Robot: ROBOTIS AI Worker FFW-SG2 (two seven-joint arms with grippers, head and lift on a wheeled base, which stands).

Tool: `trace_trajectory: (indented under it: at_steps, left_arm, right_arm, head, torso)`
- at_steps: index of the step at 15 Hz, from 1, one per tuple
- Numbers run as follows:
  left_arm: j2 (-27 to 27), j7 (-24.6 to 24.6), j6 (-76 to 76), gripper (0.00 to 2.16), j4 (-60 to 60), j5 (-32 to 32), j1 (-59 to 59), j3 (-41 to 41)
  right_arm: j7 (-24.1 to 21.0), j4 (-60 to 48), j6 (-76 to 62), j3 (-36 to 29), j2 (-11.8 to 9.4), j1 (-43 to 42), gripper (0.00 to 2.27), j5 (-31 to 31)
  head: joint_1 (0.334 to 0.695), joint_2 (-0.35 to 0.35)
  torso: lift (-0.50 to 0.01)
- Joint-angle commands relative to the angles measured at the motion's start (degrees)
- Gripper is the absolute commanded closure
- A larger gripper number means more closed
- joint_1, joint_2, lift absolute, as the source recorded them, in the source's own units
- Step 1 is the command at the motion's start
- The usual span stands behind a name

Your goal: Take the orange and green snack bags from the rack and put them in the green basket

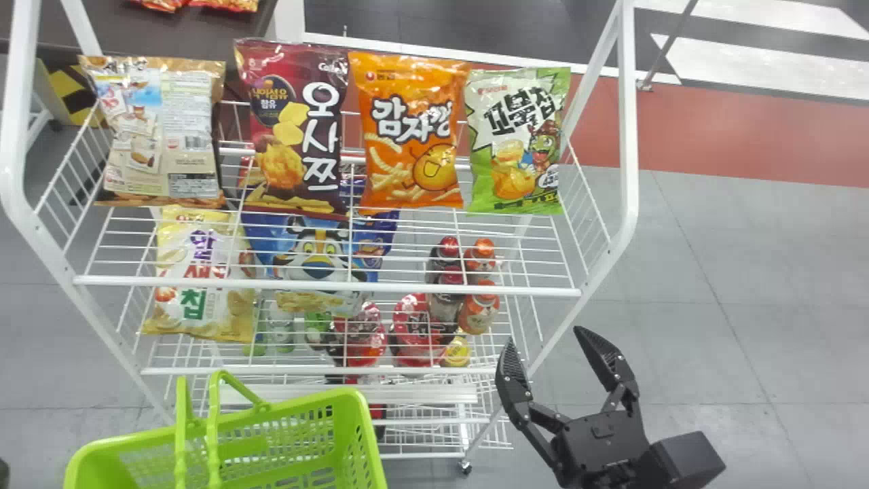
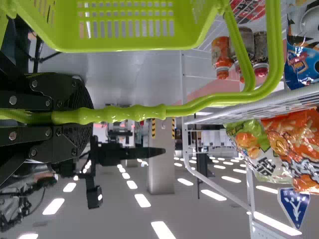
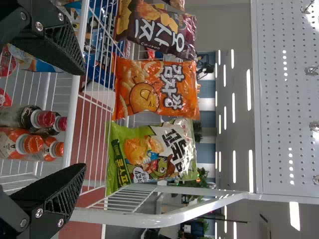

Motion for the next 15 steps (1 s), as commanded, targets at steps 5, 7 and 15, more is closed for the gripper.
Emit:
trace_trajectory:
  at_steps: [5, 7, 15]
  left_arm:
    - [-0.22, 0.17, 1.89, 2.15, -0.30, -0.48, -0.80, -0.50]
    - [-0.22, -0.19, 1.89, 2.15, -0.48, -0.74, -0.54, -0.59]
    - [-0.31, 0.61, 1.89, 2.15, -3.73, -3.38, 0.78, -2.53]
  right_arm:
    - [0.00, 0.34, 0.10, 0.47, 0.08, -0.64, 0.17, 0.56]
    - [0.00, -0.10, 2.03, 0.38, 0.35, -2.58, 0.17, 0.56]
    - [0.26, -0.63, 15.04, 1.08, 1.75, -14.88, 0.17, 0.82]
  head:
    - [0.695, -0.159]
    - [0.695, -0.160]
    - [0.695, -0.140]
  torso:
    - [0.000]
    - [0.000]
    - [0.000]
